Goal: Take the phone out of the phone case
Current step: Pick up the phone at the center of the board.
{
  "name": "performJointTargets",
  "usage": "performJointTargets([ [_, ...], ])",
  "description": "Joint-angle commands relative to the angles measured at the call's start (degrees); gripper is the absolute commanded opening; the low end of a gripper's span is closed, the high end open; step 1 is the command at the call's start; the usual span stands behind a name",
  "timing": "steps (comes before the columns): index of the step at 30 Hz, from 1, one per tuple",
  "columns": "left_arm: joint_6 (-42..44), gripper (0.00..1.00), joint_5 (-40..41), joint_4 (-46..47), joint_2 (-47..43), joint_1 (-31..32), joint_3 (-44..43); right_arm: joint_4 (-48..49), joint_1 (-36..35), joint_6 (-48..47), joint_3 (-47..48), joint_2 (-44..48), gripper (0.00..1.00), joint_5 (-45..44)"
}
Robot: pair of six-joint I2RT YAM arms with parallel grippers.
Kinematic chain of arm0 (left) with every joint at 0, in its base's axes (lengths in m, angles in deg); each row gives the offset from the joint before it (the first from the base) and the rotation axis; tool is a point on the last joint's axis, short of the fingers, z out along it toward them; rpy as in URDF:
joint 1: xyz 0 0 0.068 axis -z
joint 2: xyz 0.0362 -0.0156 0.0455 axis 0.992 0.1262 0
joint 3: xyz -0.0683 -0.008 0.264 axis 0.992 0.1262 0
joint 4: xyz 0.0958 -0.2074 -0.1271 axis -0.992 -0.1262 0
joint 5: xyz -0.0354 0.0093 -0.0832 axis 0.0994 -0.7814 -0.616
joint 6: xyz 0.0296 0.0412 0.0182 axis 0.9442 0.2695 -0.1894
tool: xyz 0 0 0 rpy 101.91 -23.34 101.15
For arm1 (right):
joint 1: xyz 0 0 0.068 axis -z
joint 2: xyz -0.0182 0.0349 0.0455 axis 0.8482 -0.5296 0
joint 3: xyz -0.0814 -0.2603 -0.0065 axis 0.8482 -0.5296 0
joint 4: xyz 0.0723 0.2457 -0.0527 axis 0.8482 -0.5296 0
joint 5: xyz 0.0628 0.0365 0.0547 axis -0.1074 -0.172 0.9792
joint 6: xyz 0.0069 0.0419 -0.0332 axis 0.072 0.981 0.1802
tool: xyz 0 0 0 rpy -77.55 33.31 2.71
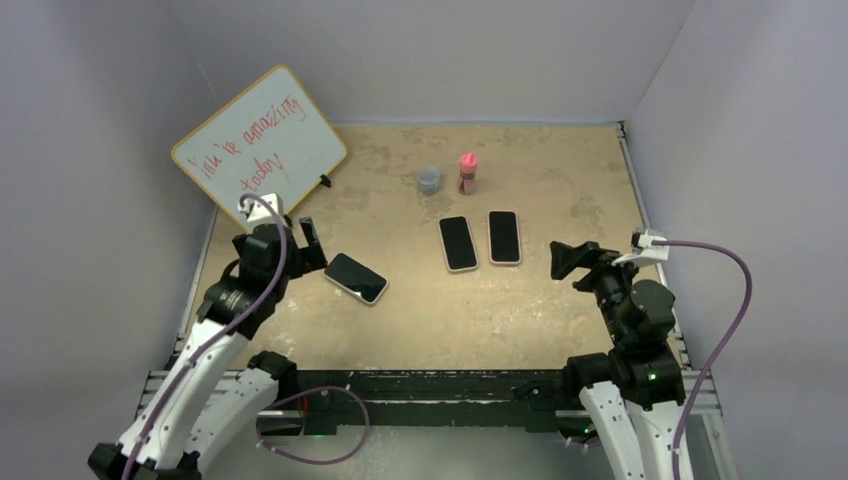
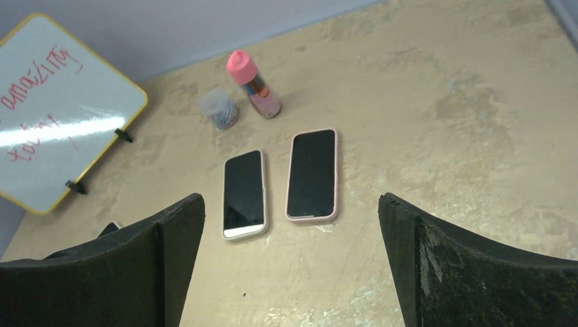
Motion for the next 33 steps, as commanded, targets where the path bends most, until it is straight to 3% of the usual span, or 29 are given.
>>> performJointTargets([
  [1, -8.73, 1.00, -2.76, -6.28, 7.67, 0.12, -3.66, 4.36, -1.32, 1.64, -2.27, -0.35, 0.99, 6.71],
  [10, -20.66, 1.00, -8.47, -5.43, 18.15, 0.28, -2.85, 7.24, -4.41, 3.40, -5.80, -2.27, 0.99, 9.41],
  [15, -27.66, 1.00, -10.98, -5.17, 26.02, 1.87, -3.58, 6.38, -5.00, 0.06, -4.21, -10.87, 0.99, 13.35],
  [22, -37.73, 1.00, -4.07, -4.53, 34.51, 7.81, -5.60, 9.30, -7.55, 0.06, -6.57, -13.74, 0.99, 15.43],
  [27, -44.35, 1.00, -2.59, -2.02, 40.61, 8.64, -7.36, 10.80, -9.54, 0.02, -7.60, -13.58, 0.99, 14.83],
  [33, -45.95, 1.00, -0.94, -1.45, 48.48, 8.57, -11.88, 11.06, -11.57, 0.04, -8.33, -12.69, 0.99, 14.38],
])
